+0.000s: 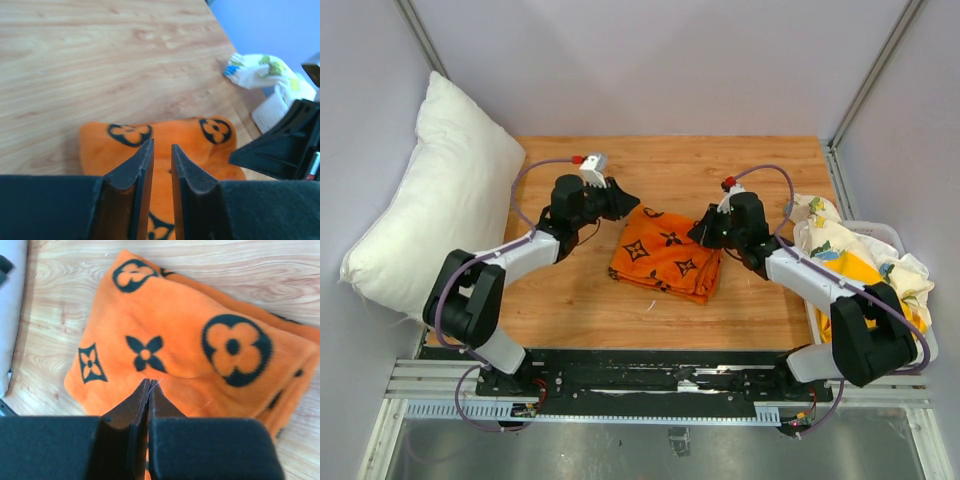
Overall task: Remove the pillowcase from the pillow
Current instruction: Adjust the pillowcase at the center of the board.
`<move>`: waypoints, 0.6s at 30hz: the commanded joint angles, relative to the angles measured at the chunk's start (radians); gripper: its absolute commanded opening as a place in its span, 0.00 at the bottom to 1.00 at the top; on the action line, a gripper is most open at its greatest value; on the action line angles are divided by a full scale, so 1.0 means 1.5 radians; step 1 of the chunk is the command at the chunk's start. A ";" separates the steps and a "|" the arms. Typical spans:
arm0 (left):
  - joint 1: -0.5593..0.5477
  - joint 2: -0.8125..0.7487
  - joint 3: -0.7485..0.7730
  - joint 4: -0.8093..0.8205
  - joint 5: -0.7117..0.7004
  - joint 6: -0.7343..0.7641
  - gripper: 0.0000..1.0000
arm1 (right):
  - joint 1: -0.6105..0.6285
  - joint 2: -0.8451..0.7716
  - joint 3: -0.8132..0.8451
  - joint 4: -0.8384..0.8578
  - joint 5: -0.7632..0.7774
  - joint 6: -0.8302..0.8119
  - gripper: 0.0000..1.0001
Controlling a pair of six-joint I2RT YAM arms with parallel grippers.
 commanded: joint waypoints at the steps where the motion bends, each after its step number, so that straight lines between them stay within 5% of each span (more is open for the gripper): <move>1: -0.069 0.012 -0.029 -0.045 0.035 0.027 0.24 | 0.042 0.015 0.004 0.000 -0.028 -0.007 0.01; 9: -0.094 0.120 -0.142 0.095 0.051 -0.066 0.14 | 0.076 -0.001 -0.099 -0.034 -0.043 -0.011 0.01; 18: -0.094 0.087 -0.080 -0.041 -0.062 -0.010 0.16 | 0.075 -0.093 -0.119 -0.149 -0.001 -0.055 0.01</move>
